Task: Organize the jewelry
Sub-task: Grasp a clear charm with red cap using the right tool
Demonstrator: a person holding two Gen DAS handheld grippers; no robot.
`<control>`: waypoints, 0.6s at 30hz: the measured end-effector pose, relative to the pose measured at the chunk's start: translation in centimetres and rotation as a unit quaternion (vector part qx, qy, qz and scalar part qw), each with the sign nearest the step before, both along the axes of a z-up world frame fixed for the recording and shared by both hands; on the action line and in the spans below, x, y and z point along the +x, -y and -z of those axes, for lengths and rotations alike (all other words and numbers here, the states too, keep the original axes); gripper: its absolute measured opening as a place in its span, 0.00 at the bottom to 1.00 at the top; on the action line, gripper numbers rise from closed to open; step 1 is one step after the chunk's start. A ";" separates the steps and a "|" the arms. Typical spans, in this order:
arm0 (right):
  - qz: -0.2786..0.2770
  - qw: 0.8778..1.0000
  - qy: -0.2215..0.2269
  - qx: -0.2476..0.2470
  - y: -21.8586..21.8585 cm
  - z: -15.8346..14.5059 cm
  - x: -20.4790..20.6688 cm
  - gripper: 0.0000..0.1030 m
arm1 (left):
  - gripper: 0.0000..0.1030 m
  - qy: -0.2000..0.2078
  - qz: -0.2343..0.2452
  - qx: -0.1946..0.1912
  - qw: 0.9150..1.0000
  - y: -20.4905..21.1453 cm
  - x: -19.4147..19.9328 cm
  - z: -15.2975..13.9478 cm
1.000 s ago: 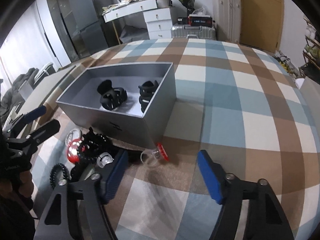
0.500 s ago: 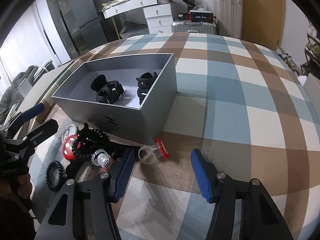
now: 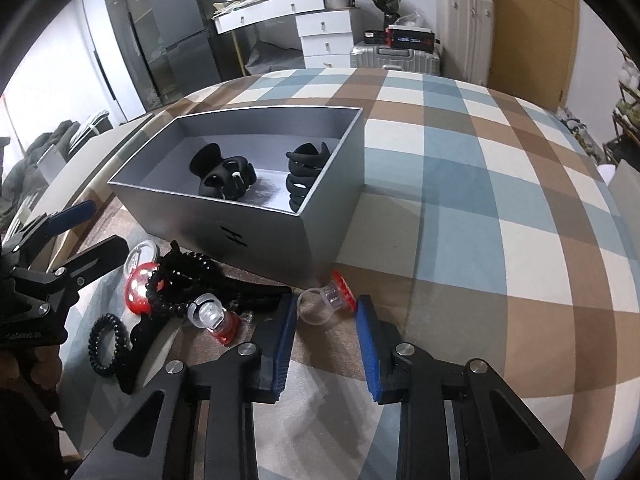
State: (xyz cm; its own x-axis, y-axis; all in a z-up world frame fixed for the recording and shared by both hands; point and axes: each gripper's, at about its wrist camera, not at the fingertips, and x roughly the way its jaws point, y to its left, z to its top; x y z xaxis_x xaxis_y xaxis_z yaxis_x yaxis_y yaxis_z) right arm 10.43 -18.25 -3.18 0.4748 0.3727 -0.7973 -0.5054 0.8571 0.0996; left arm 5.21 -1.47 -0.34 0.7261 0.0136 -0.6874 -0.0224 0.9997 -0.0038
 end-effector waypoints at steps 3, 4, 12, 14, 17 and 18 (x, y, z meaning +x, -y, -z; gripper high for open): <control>-0.003 1.000 0.009 -0.001 -0.1 -0.3 -0.2 0.27 | 0.99 -0.003 0.001 -0.001 1.000 0.0 0.0 0.1; -0.004 1.000 0.011 0.000 -0.1 -0.4 -0.3 0.27 | 0.99 -0.004 0.001 -0.001 1.000 0.0 0.1 0.2; -0.009 0.999 0.031 0.020 0.5 -2.4 -1.1 0.27 | 0.99 -0.032 -0.003 0.006 0.999 -0.1 0.3 0.7; -0.011 0.999 0.041 0.032 0.7 -3.0 -1.4 0.27 | 0.99 -0.037 -0.006 0.004 0.999 -0.5 0.3 0.7; -0.010 0.998 0.050 0.043 0.9 -3.8 -1.7 0.27 | 0.99 -0.054 -0.018 0.013 0.998 -0.9 0.6 1.2; -0.011 0.998 0.051 0.044 0.9 -3.9 -1.7 0.27 | 0.99 -0.060 -0.022 0.012 0.998 -1.2 0.7 1.5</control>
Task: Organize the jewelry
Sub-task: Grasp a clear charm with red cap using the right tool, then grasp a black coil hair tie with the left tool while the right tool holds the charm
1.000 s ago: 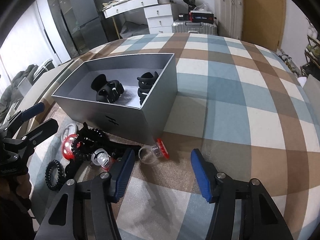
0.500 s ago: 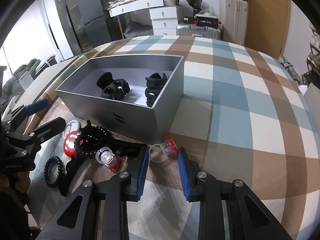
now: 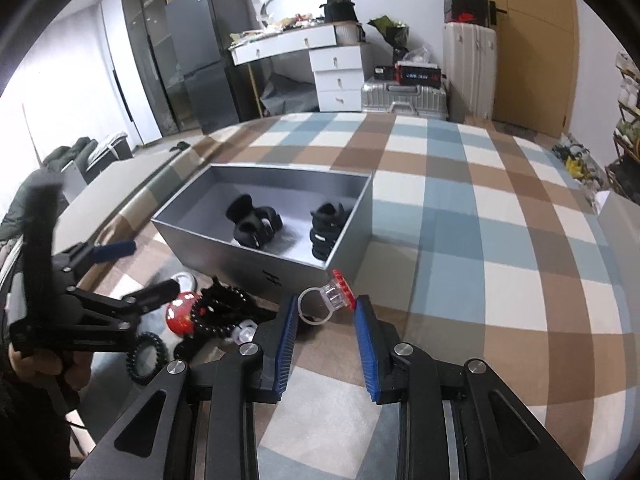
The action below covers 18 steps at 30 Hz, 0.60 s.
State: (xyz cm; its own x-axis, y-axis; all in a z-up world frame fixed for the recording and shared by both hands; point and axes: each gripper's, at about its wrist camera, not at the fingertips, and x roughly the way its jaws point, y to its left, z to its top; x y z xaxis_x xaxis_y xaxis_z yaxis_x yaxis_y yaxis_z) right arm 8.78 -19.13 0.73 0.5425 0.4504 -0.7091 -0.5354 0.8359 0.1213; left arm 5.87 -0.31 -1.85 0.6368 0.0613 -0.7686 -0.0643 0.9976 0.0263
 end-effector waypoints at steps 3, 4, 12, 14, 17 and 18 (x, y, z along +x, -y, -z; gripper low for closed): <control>-0.003 1.000 0.004 0.007 0.0 -0.4 -0.1 0.27 | 0.99 -0.017 -0.001 -0.004 1.000 -0.3 0.2 0.5; -0.003 1.000 0.005 0.008 0.0 -0.5 -0.2 0.27 | 0.99 -0.017 0.000 -0.003 1.000 -0.3 0.1 0.5; -0.006 1.000 0.009 0.024 0.3 -1.2 -0.5 0.27 | 0.99 -0.014 0.040 -0.009 0.999 0.7 -2.2 0.0; -0.008 0.999 0.008 0.031 0.4 -1.3 -0.7 0.27 | 0.99 -0.013 0.048 -0.009 0.999 0.9 -3.1 0.0; -0.015 0.999 0.008 0.032 0.2 -1.3 -1.3 0.27 | 0.99 -0.014 0.055 -0.011 0.998 1.1 -4.4 0.2; -0.018 0.999 0.007 0.032 0.1 -1.3 -1.6 0.27 | 0.99 -0.016 0.057 -0.009 0.998 1.2 -4.8 0.3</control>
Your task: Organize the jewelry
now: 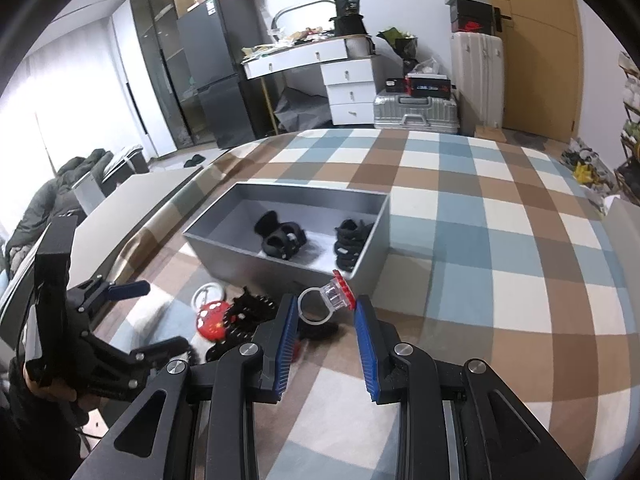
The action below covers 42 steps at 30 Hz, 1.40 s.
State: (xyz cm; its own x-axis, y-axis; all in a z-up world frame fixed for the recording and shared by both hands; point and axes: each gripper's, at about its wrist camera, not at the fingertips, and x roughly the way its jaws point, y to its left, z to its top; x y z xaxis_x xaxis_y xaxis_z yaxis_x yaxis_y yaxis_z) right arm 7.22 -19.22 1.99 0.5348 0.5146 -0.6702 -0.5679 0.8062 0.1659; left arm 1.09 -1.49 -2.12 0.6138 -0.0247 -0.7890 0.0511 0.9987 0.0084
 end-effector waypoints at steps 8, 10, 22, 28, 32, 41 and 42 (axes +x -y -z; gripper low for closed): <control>-0.015 1.000 -0.005 -0.003 -0.7 0.4 -1.6 0.27 | 0.78 -0.012 0.011 0.002 1.000 0.1 -0.9 0.3; -0.021 1.000 -0.004 -0.002 -1.0 0.3 -1.9 0.27 | 0.64 -0.017 0.009 0.003 1.000 0.0 -0.8 0.5; -0.032 0.999 -0.001 -0.002 -1.9 0.4 -2.3 0.27 | 0.05 0.008 0.039 -0.015 0.999 0.7 -1.5 0.0; -0.031 1.000 -0.002 -0.003 -2.2 0.6 -2.1 0.27 | 0.05 0.036 0.034 -0.027 0.998 0.3 -1.7 -1.3; -0.031 1.000 -0.001 -0.003 -2.4 0.5 -1.9 0.27 | 0.05 0.052 0.026 -0.038 0.998 -0.1 -1.3 -2.1; -0.035 0.999 0.002 -0.003 -3.1 0.1 -1.6 0.27 | 0.05 0.087 0.020 -0.044 0.995 0.1 0.5 -3.8; -0.035 0.999 0.003 -0.003 -3.2 0.1 -1.5 0.27 | 0.05 0.090 0.019 -0.045 0.995 0.1 0.8 -4.0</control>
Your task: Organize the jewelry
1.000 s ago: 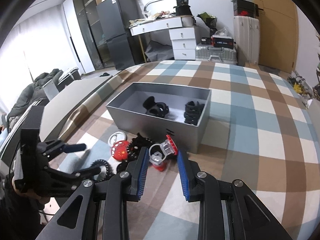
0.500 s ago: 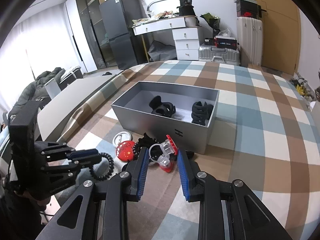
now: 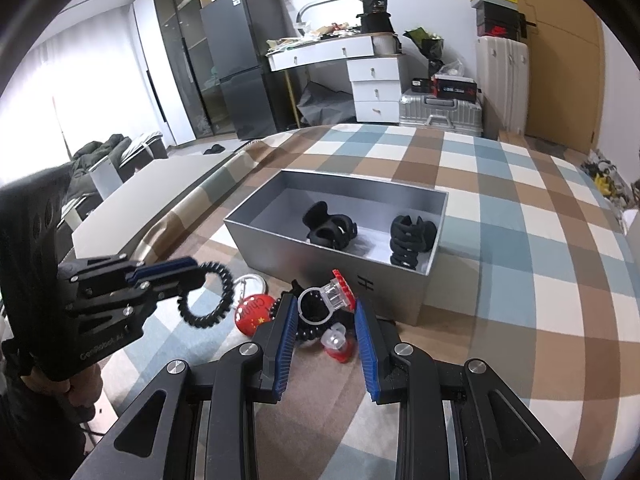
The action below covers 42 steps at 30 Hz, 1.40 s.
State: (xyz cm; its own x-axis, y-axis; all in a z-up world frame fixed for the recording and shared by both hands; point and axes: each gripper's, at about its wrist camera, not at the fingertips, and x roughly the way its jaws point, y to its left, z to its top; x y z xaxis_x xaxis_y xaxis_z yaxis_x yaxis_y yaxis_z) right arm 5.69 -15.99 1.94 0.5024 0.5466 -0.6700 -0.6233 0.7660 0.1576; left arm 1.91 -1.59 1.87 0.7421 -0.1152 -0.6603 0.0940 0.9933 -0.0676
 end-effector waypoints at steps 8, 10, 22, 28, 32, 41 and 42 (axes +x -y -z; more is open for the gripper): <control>0.003 1.000 0.002 0.007 -0.2 -0.6 0.8 0.27 | 0.05 0.008 -0.014 0.002 1.000 0.1 2.0 -0.7; 0.005 1.000 0.004 0.013 -0.1 -0.8 1.0 0.27 | 0.05 0.008 -0.016 0.002 1.000 0.1 2.4 -0.8; 0.021 0.999 -0.001 0.029 0.4 -0.9 2.4 0.27 | 0.05 0.009 -0.030 0.004 1.000 0.2 4.3 -1.1; 0.028 0.999 -0.003 0.040 0.4 -1.1 3.0 0.27 | 0.05 0.007 -0.034 0.006 0.999 0.3 5.0 -1.1; 0.035 0.998 -0.007 0.044 0.4 -0.9 3.5 0.27 | 0.05 0.006 -0.037 0.004 0.999 0.2 5.5 -1.0; 0.048 0.997 -0.019 0.054 0.4 -0.3 4.7 0.27 | 0.05 0.008 -0.038 0.001 0.999 0.3 6.5 -0.9; 0.051 0.997 -0.021 0.054 0.4 -0.2 4.8 0.27 | 0.05 0.008 -0.038 0.000 0.999 0.3 6.6 -0.8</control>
State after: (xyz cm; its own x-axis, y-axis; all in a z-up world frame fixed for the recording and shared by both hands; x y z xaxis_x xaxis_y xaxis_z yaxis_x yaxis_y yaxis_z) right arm 10.53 -16.38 2.17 0.5317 0.5645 -0.6314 -0.5340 0.8021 0.2674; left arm 8.54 -1.92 2.71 0.7593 -0.0583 -0.6481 0.0193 0.9976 -0.0671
